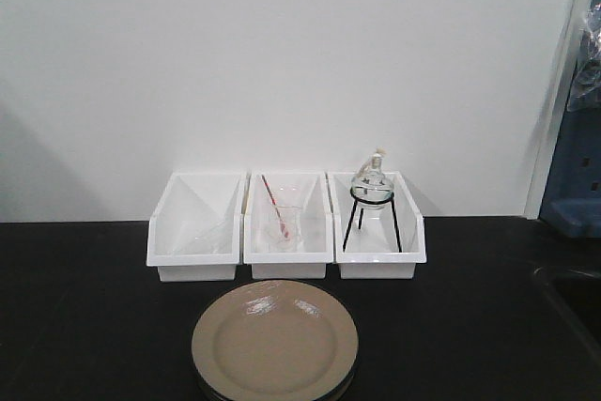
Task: Arrange circular plates on left workspace
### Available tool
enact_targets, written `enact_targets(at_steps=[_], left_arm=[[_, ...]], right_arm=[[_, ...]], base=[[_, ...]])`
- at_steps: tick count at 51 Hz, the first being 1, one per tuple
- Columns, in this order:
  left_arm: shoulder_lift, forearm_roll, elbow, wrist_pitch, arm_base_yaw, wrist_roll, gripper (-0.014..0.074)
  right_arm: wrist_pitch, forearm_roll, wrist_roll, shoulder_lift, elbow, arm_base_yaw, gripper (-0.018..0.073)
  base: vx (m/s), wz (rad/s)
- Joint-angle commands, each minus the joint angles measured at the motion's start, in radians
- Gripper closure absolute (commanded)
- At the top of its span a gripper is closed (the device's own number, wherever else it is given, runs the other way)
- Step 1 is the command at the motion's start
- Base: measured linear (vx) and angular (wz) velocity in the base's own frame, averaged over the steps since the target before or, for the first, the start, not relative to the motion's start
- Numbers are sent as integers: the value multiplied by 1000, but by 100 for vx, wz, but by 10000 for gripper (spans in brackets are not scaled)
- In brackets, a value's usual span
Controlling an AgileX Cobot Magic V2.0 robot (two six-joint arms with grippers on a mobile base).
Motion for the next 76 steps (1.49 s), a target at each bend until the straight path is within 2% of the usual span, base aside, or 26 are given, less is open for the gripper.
enact_targets(at_steps=[1, 28, 33, 41, 45, 52, 62, 76], left_arm=[[-16, -15, 19, -76, 0, -13, 596], [-16, -15, 19, -76, 0, -13, 596], [-16, -15, 19, -76, 0, -13, 596], [-16, -15, 19, -76, 0, -13, 596], [-16, -15, 19, -76, 0, -13, 596], [-16, -15, 19, -76, 0, -13, 596], [-15, -15, 19, -76, 0, -13, 596], [-15, -15, 19, -76, 0, -13, 596]], right_arm=[[-77, 4, -3, 12, -30, -4, 561], [-77, -13, -3, 12, -30, -4, 561], [-123, -151, 38, 12, 7, -4, 561], [-307, -435, 360, -12, 168, -5, 561], [-368, -529, 438, -45, 251, -9, 561], [-354, -455, 447, -113, 319, -75, 561], [-301, -483, 447, -223, 318, -167, 561], [-291, -483, 447, -219, 318, -167, 561]], base=[[0, 0], [0, 0], [0, 0], [0, 0], [0, 0], [0, 0], [0, 0], [0, 0]])
